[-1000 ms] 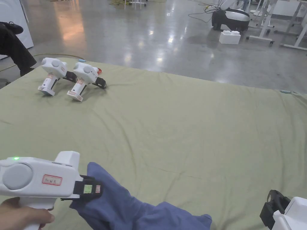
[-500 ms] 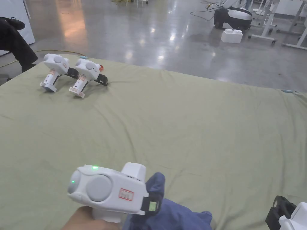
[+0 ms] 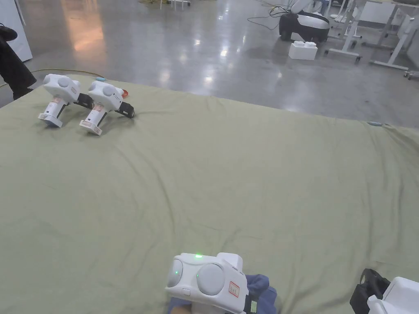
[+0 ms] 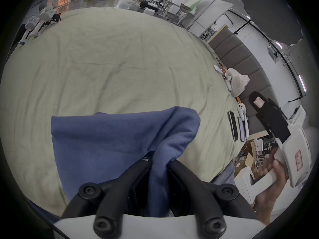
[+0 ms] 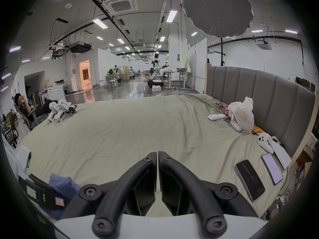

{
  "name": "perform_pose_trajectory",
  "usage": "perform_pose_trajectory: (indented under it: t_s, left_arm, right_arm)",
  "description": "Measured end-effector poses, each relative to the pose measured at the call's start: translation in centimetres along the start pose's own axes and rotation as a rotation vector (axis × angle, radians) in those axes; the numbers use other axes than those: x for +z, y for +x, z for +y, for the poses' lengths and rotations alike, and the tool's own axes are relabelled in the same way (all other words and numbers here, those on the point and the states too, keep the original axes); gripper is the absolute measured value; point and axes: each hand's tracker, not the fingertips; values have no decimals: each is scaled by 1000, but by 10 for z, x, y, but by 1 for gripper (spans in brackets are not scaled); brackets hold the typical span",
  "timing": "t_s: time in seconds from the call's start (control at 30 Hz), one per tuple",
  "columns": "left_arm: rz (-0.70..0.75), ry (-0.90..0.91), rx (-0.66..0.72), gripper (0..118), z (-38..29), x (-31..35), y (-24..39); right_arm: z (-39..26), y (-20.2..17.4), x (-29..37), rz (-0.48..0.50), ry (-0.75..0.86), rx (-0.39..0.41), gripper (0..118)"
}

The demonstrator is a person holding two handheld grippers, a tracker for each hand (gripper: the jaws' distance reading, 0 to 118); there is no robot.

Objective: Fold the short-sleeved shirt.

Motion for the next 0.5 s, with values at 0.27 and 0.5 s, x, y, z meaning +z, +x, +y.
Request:
perform_pose_trajectory:
  t_s: [0.27,0.5]
  left_arm:
    - [-157,96,89,79,2,45,-18]
    - [-162,124,104,13,3,47,-33]
  right_arm:
    - [-1,3,2,-2,-6,-5,1]
    - [-3,6,1,-2,-13,-24,1]
